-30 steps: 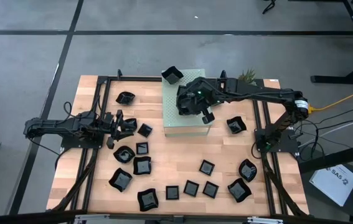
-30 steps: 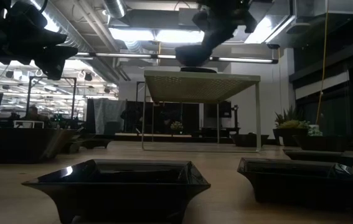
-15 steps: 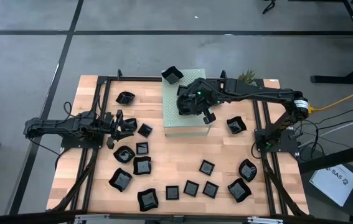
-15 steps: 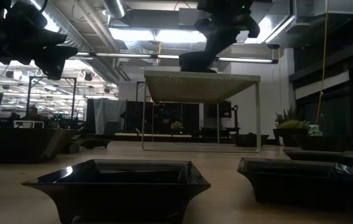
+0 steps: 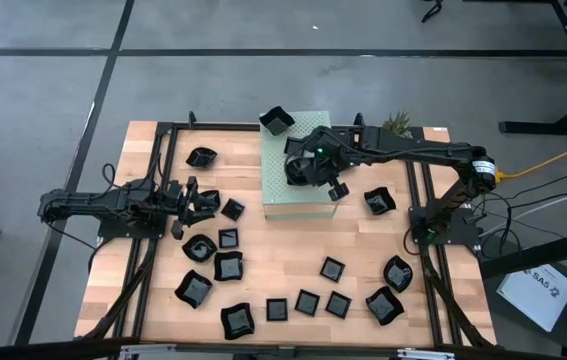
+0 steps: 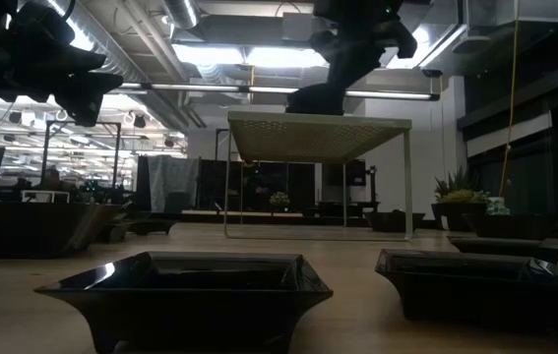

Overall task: Pick & Place Mini shaped plates
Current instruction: Stack the black leaf shaped plate on top of the black leaf shape plates on the shelf, then stack the black square plate on top of the black square plate on the shelf

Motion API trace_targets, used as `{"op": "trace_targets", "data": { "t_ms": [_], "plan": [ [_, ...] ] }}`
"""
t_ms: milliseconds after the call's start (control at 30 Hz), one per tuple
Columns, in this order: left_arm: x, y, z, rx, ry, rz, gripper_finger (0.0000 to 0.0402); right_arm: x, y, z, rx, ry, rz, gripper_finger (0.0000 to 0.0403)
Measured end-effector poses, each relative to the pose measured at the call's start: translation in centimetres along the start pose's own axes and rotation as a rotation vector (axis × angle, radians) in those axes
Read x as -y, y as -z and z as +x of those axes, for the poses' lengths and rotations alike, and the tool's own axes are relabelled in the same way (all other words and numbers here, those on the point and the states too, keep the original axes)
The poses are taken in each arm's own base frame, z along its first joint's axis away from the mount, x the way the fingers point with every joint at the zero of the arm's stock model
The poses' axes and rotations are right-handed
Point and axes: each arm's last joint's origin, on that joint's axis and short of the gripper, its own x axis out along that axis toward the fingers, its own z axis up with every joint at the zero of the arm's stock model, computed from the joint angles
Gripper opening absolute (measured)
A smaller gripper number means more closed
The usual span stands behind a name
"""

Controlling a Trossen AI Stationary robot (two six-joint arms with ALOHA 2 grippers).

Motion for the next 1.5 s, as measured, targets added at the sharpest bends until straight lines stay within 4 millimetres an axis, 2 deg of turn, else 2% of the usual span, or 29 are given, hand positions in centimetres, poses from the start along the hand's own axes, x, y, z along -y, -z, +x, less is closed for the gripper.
{"op": "trace_targets", "data": {
  "t_ms": [900, 1133, 1500],
  "plan": [
    [0.0, 0.0, 0.0, 0.000, 0.000, 0.000, 0.0152, -1.2, -1.1, -0.1, 0.066, -0.077, 0.022, 0.0040],
    [0.0, 0.0, 0.0, 0.000, 0.000, 0.000, 0.0152, -2.2, -2.1, -0.2, 0.084, -0.091, 0.059, 0.0040],
    [0.0, 0.0, 0.0, 0.000, 0.000, 0.000, 0.0152, -4.7, -4.4, -0.6, 0.152, -0.158, 0.104, 0.0040]
  ]
}}
